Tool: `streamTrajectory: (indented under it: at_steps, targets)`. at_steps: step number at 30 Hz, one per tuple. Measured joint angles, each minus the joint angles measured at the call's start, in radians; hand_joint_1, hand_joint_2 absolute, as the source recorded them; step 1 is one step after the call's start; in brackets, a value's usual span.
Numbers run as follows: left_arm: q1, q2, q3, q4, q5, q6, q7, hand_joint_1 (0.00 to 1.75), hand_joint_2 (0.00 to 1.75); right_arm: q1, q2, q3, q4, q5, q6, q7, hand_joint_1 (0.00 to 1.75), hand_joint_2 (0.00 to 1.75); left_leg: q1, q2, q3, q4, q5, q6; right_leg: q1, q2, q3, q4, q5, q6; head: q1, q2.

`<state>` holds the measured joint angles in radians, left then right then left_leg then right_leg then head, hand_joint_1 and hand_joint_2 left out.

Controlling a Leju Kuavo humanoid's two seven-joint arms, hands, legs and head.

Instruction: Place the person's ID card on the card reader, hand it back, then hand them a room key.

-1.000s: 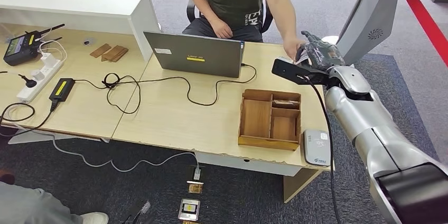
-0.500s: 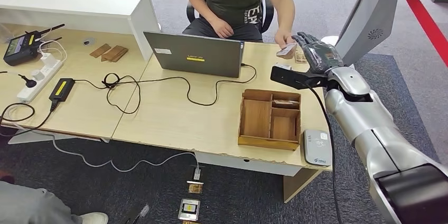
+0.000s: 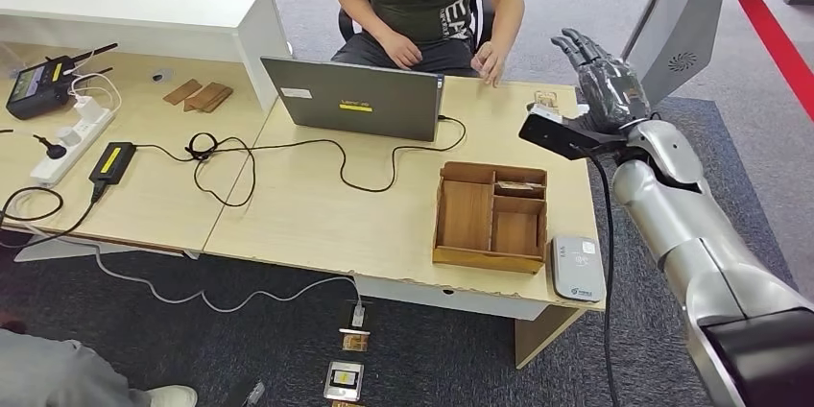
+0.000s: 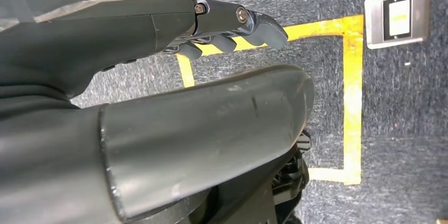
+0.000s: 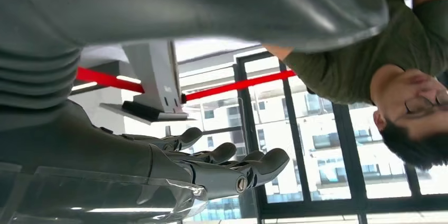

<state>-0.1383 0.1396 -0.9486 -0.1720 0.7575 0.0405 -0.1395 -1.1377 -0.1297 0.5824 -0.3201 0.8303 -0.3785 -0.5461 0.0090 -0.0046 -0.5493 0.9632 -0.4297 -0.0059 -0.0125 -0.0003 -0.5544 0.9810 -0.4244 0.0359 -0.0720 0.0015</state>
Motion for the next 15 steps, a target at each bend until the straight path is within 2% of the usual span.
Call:
streamTrajectory:
  at_steps: [6, 11, 15]
  targets:
    - [0.003, -0.007, 0.007, 0.000, 0.048, 0.026, 0.045, 0.00, 0.00, 0.101, -0.043, -0.061, -0.056, -0.149, 0.004, -0.073, 0.00, 0.00, 0.000, 0.000, 0.000, 0.000, 0.000, 0.000, 0.000, 0.000, 0.001, 0.000, 0.000, 0.000, 0.000, 0.000]
    - [0.006, -0.010, 0.017, 0.000, 0.068, 0.040, 0.070, 0.00, 0.00, 0.188, -0.080, -0.081, -0.115, -0.223, 0.032, -0.078, 0.00, 0.00, 0.000, 0.000, 0.000, 0.000, 0.000, 0.000, 0.000, 0.000, 0.000, 0.000, 0.000, 0.000, 0.000, 0.000]
    - [0.007, -0.015, 0.027, 0.000, 0.090, 0.069, 0.094, 0.00, 0.00, 0.257, -0.112, -0.084, -0.191, -0.372, 0.073, -0.044, 0.00, 0.00, 0.000, -0.001, 0.001, 0.000, 0.000, 0.000, 0.000, -0.001, 0.001, -0.001, 0.000, 0.000, 0.000, 0.000]
